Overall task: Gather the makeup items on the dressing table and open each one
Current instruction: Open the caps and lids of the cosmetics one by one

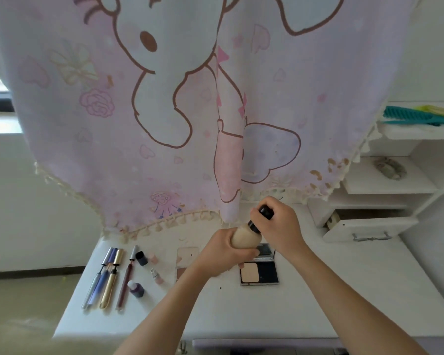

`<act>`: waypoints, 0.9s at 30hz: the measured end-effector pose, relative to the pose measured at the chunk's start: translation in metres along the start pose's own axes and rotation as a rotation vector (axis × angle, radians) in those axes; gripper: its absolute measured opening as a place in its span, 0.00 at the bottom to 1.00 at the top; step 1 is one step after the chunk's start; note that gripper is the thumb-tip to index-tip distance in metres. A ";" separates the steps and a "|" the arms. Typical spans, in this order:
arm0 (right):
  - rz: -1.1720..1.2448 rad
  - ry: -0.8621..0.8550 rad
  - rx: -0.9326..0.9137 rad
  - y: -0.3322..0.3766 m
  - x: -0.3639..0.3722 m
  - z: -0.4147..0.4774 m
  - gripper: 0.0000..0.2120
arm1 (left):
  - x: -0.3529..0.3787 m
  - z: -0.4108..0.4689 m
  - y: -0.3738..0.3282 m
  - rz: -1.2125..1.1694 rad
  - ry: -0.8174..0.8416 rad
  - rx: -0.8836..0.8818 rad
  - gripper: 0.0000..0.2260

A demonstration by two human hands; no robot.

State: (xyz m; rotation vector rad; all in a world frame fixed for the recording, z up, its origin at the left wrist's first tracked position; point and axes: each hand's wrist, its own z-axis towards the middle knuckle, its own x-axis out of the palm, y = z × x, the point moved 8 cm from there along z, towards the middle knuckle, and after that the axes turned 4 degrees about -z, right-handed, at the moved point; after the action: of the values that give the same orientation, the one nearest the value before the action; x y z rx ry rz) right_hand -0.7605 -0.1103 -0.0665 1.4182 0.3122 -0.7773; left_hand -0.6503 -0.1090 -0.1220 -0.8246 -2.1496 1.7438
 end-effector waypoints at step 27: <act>0.396 -0.101 -0.169 0.106 0.000 -0.043 0.16 | -0.063 -0.109 -0.061 0.131 -0.081 0.093 0.09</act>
State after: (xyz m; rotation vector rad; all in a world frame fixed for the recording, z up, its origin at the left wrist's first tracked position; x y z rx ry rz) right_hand -0.6813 -0.0733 0.0067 1.2251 0.0141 -0.4829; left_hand -0.5583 -0.0633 -0.0263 -0.9035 -2.0884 1.9575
